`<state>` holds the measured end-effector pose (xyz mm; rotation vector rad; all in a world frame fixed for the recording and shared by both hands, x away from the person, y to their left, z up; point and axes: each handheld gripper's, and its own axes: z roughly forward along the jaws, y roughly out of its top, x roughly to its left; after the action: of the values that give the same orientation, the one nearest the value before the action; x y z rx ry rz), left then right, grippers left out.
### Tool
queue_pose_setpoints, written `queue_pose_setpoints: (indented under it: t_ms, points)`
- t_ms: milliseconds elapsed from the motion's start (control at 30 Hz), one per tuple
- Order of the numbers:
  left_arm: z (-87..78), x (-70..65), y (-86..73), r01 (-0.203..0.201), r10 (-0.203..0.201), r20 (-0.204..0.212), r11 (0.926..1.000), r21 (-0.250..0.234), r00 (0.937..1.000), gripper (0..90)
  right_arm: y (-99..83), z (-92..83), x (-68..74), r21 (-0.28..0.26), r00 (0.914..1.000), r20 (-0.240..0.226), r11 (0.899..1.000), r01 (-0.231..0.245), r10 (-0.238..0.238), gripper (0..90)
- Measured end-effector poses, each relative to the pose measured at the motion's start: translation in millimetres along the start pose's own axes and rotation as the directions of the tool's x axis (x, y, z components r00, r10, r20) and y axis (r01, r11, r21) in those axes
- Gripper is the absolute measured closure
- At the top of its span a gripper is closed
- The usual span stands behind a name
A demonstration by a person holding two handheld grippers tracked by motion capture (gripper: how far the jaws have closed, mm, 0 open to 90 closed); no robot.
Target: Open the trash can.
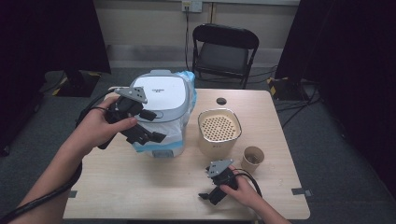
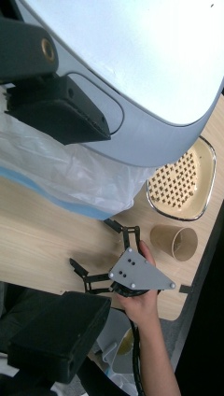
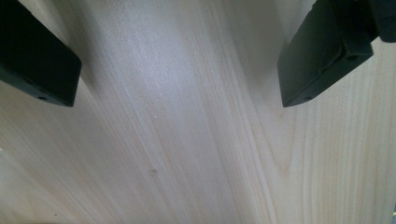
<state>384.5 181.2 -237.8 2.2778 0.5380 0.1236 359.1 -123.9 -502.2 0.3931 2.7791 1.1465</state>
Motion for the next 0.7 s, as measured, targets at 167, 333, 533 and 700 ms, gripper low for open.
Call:
queue_pose_setpoints:
  t_ms: [167,333,533,700]
  points:
    - [1.8,2.5,-0.3,0.004,-0.004,-0.01,1.0,-0.005,0.9999,16.8,0.0,0.1,-0.1,-0.001,1.0,0.0,1.0,0.001,-0.001,0.0]
    - [3.6,7.6,-0.1,-0.009,0.009,-0.015,1.0,-0.004,0.9998,16.8,0.0,0.1,-0.2,-0.001,1.0,0.001,1.0,0.002,-0.002,0.0]
    - [8.5,13.7,0.2,-0.004,0.003,-0.017,1.0,-0.007,0.9999,16.9,0.0,0.1,-0.2,-0.001,1.0,0.002,1.0,0.002,-0.002,0.0]
    - [11.2,17.2,-0.3,0.008,-0.008,-0.019,0.9998,-0.017,0.9998,16.9,0.0,0.0,-0.2,-0.002,1.0,0.002,1.0,0.001,-0.001,0.0]
